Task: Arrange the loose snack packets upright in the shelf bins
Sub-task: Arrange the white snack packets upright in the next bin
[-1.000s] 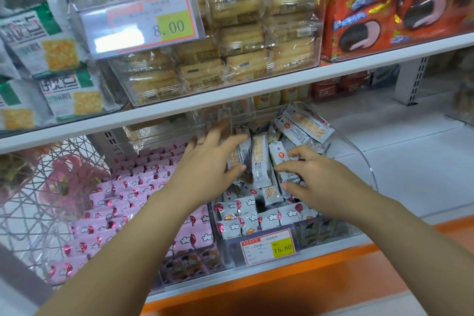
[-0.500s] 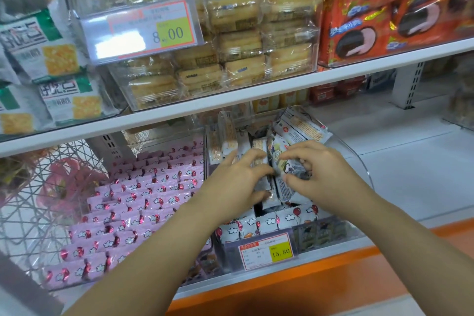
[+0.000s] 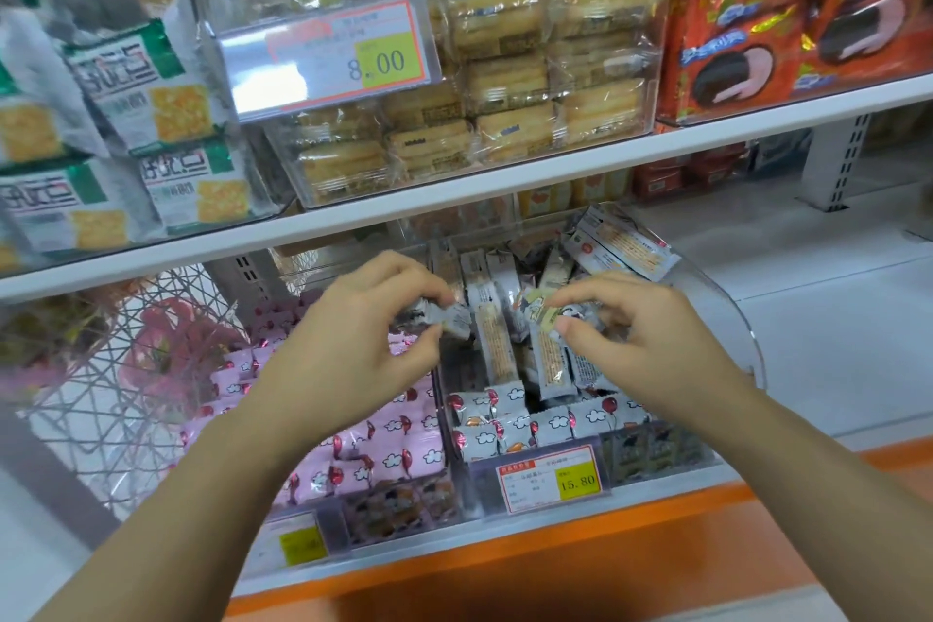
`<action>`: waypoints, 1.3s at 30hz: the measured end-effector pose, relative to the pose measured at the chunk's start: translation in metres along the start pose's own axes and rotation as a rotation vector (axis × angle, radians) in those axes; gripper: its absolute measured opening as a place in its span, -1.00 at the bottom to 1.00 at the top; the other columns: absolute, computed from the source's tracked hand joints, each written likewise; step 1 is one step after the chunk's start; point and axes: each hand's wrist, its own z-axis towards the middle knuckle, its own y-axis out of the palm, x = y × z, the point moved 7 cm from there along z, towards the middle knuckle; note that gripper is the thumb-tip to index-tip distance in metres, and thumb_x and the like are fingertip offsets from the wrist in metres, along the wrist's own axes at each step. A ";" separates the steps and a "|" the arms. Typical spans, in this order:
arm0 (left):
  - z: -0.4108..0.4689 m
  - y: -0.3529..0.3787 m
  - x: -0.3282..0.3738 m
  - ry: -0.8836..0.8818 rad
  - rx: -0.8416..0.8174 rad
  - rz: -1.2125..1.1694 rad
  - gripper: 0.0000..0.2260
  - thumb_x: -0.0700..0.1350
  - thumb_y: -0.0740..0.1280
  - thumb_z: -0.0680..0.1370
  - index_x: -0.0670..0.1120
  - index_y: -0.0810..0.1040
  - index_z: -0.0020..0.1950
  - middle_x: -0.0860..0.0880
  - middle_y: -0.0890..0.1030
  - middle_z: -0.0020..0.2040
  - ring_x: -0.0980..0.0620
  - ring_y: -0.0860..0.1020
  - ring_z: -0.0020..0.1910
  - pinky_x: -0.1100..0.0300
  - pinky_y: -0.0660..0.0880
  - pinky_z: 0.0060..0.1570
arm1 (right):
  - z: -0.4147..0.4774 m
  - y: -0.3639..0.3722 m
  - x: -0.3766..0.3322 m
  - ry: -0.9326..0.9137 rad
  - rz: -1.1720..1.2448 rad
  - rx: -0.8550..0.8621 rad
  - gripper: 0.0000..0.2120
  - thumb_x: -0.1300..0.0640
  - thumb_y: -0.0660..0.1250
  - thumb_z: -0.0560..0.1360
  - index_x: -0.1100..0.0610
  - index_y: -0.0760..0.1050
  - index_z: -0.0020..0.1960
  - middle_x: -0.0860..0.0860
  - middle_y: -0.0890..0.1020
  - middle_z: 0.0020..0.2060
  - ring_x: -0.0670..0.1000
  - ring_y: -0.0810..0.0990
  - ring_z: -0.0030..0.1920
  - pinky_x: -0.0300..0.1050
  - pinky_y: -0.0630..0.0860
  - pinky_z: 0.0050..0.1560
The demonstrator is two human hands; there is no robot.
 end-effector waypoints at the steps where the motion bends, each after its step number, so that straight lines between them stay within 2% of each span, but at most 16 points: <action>1: -0.001 0.004 0.001 -0.006 -0.033 0.023 -0.81 -0.05 0.32 0.45 0.05 0.58 0.05 0.14 0.49 0.02 0.15 0.49 -0.03 0.33 0.39 0.05 | 0.000 0.005 0.000 0.002 -0.008 -0.030 -0.85 0.15 0.34 0.49 0.04 0.62 0.04 -0.46 0.47 -0.43 -0.23 0.44 -0.41 -0.44 0.35 -0.35; 3: -0.001 0.017 0.002 -0.017 -0.102 0.067 -0.82 -0.08 0.35 0.46 0.04 0.58 0.06 0.10 0.50 0.02 0.04 0.52 -0.04 0.12 0.45 0.07 | 0.000 0.013 -0.001 0.003 -0.019 -0.053 -0.86 0.14 0.33 0.51 0.05 0.62 0.03 -0.52 0.42 -0.46 -0.24 0.43 -0.43 -0.45 0.33 -0.37; 5: 0.001 0.030 0.008 0.025 -0.149 0.148 -0.77 -0.11 0.37 0.47 0.07 0.57 0.11 0.06 0.51 0.05 -0.04 0.53 -0.03 0.04 0.44 0.11 | 0.002 0.014 -0.002 0.012 -0.006 -0.029 -0.87 0.13 0.33 0.51 0.06 0.62 0.02 -0.49 0.43 -0.49 -0.19 0.41 -0.48 -0.43 0.32 -0.42; 10: 0.004 0.061 0.002 -0.011 -0.390 0.323 -0.61 0.15 0.19 0.59 0.14 0.37 0.42 0.11 0.44 0.28 0.03 0.36 0.25 0.16 0.17 0.33 | 0.003 0.018 -0.001 0.038 0.025 -0.037 -0.86 0.10 0.32 0.53 0.07 0.62 0.02 -0.44 0.43 -0.53 -0.15 0.36 -0.54 -0.41 0.29 -0.47; 14: 0.000 0.065 -0.005 -0.091 -0.453 0.279 -0.61 0.12 0.10 0.63 0.18 0.28 0.47 0.16 0.42 0.38 0.07 0.20 0.40 -0.11 -0.09 0.49 | 0.004 0.016 -0.001 0.038 0.029 -0.046 -0.86 0.13 0.32 0.53 0.09 0.62 0.03 -0.45 0.41 -0.56 -0.29 0.43 -0.48 -0.48 0.31 -0.43; 16: 0.002 0.065 -0.007 -0.113 -0.453 0.293 -0.65 0.10 0.12 0.63 0.20 0.32 0.44 0.15 0.46 0.35 0.10 0.16 0.44 -0.16 -0.19 0.48 | 0.005 0.008 0.001 0.048 0.064 0.019 -0.87 0.13 0.31 0.53 0.05 0.61 0.02 -0.36 0.41 -0.60 -0.18 0.35 -0.57 -0.43 0.25 -0.51; 18: 0.007 0.069 -0.007 -0.128 -0.447 0.310 -0.67 0.09 0.15 0.62 0.21 0.38 0.39 0.14 0.50 0.31 0.08 0.18 0.45 -0.20 -0.21 0.47 | 0.006 0.000 0.005 0.069 0.113 0.098 -0.89 0.12 0.31 0.53 0.03 0.60 -0.01 -0.25 0.41 -0.62 -0.13 0.28 -0.60 -0.38 0.20 -0.54; 20: 0.010 0.075 -0.007 -0.142 -0.471 0.327 -0.69 0.09 0.20 0.60 0.22 0.42 0.35 0.13 0.48 0.32 0.04 0.20 0.44 -0.25 -0.20 0.44 | 0.010 -0.002 0.008 0.066 0.099 0.137 -0.91 0.12 0.33 0.52 -0.01 0.58 -0.01 -0.27 0.48 -0.51 -0.18 0.38 -0.51 -0.40 0.31 -0.44; 21: 0.011 0.077 -0.008 -0.147 -0.479 0.330 -0.70 0.10 0.22 0.59 0.21 0.43 0.33 0.12 0.46 0.33 0.03 0.21 0.43 -0.26 -0.19 0.44 | 0.014 -0.001 0.009 0.053 0.056 0.141 -0.91 0.11 0.34 0.51 -0.04 0.56 0.00 -0.28 0.53 -0.36 -0.20 0.44 -0.40 -0.37 0.40 -0.32; 23: 0.011 0.079 -0.008 -0.157 -0.476 0.306 -0.71 0.11 0.25 0.57 0.20 0.45 0.30 0.10 0.45 0.32 0.02 0.23 0.42 -0.25 -0.18 0.45 | 0.026 0.002 0.015 0.027 -0.056 0.151 -0.90 0.09 0.36 0.51 -0.07 0.52 0.00 -0.18 0.52 -0.08 -0.18 0.50 -0.19 -0.18 0.49 -0.07; 24: 0.010 0.078 -0.008 -0.164 -0.470 0.274 -0.70 0.14 0.25 0.56 0.20 0.44 0.30 0.11 0.45 0.32 0.03 0.23 0.42 -0.24 -0.17 0.46 | 0.032 0.003 0.019 0.022 -0.099 0.168 -0.89 0.09 0.36 0.50 -0.06 0.51 0.01 -0.13 0.48 -0.02 -0.15 0.50 -0.16 -0.11 0.50 -0.01; 26: 0.008 0.073 -0.010 -0.188 -0.446 0.184 -0.63 0.21 0.24 0.54 0.21 0.40 0.33 0.13 0.44 0.31 0.07 0.25 0.41 -0.21 -0.14 0.47 | 0.045 0.009 0.022 0.024 -0.177 0.171 -0.84 0.08 0.36 0.51 -0.01 0.53 0.09 -0.06 0.42 0.03 -0.12 0.47 -0.16 -0.12 0.47 0.03; 28: 0.007 0.066 -0.014 -0.208 -0.397 0.129 -0.58 0.25 0.22 0.52 0.22 0.36 0.36 0.15 0.42 0.33 0.09 0.24 0.42 -0.17 -0.10 0.48 | 0.055 0.024 0.028 0.050 -0.303 0.061 -0.71 0.08 0.32 0.54 0.04 0.50 0.26 0.02 0.43 0.14 -0.05 0.49 -0.06 -0.14 0.44 0.09; 31: 0.008 0.058 -0.018 -0.206 -0.329 0.167 -0.61 0.22 0.21 0.55 0.22 0.36 0.37 0.16 0.39 0.37 0.10 0.25 0.43 -0.16 -0.08 0.49 | 0.060 0.040 0.035 0.079 -0.462 -0.113 -0.62 0.17 0.24 0.58 0.08 0.39 0.40 0.09 0.43 0.31 0.08 0.51 0.17 -0.03 0.47 0.20; 34: 0.010 0.057 -0.017 -0.189 -0.293 0.161 -0.65 0.18 0.22 0.56 0.20 0.40 0.35 0.18 0.41 0.35 0.11 0.27 0.41 -0.14 -0.09 0.49 | 0.056 0.031 0.036 0.096 -0.476 -0.169 -0.57 0.23 0.20 0.59 0.06 0.33 0.44 0.06 0.39 0.40 0.09 0.45 0.30 0.01 0.42 0.27; 39: 0.022 0.063 0.006 -0.068 -0.229 0.090 -0.72 0.09 0.26 0.57 0.19 0.47 0.28 0.20 0.47 0.26 0.17 0.34 0.36 -0.05 -0.15 0.50 | 0.034 -0.007 0.028 0.066 -0.413 -0.125 -0.62 0.14 0.29 0.55 -0.05 0.43 0.35 -0.08 0.50 0.30 -0.07 0.49 0.21 -0.21 0.37 0.18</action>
